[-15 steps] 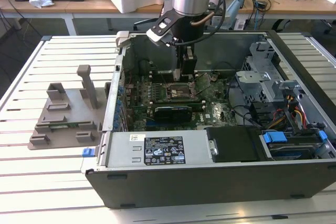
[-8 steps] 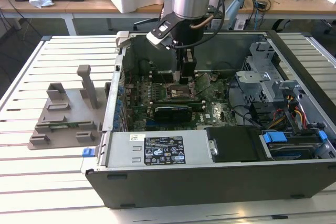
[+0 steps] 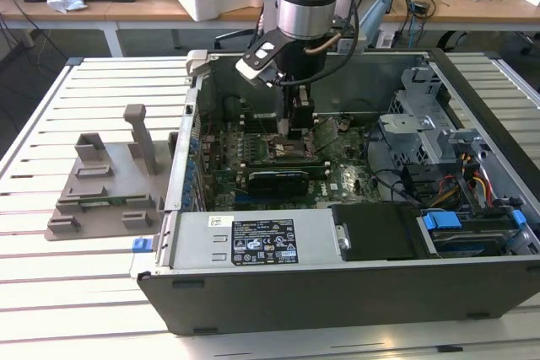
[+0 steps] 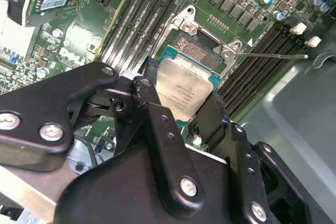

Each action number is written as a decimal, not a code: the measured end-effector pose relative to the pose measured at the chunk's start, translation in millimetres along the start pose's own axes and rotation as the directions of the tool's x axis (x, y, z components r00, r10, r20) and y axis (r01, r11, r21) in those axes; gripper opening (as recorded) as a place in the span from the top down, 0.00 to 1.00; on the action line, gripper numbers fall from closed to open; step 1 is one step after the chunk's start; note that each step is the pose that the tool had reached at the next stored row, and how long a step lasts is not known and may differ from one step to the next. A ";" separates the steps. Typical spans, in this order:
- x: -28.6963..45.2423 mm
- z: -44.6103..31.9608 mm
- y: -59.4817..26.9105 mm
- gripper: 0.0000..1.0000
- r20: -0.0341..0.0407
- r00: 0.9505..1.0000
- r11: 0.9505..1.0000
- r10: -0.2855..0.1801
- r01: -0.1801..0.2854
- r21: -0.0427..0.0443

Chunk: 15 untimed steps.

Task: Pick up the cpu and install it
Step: 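Place the cpu into insertion slot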

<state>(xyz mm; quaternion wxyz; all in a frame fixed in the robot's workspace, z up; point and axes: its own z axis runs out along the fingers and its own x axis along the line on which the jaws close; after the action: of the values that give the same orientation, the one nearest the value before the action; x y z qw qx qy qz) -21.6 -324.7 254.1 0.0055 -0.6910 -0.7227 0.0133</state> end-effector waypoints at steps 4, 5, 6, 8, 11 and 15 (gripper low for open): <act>4.6 10.1 0.8 0.45 0.000 1.000 1.000 0.000 0.000 0.001; 6.5 13.3 1.2 0.45 0.000 1.000 1.000 0.000 0.000 0.001; 8.2 16.2 1.4 0.45 0.000 1.000 1.000 0.000 0.000 0.001; 10.7 21.2 1.7 0.45 0.001 1.000 1.000 0.000 0.000 0.001; 11.8 26.4 1.9 0.45 0.002 1.000 1.000 0.001 -0.001 0.001; 11.9 31.7 1.1 0.45 0.003 1.000 1.000 0.021 -0.021 0.001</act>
<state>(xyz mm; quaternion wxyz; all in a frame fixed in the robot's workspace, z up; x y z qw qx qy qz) -21.9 -313.1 222.2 0.0049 -0.6985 -0.7154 0.0147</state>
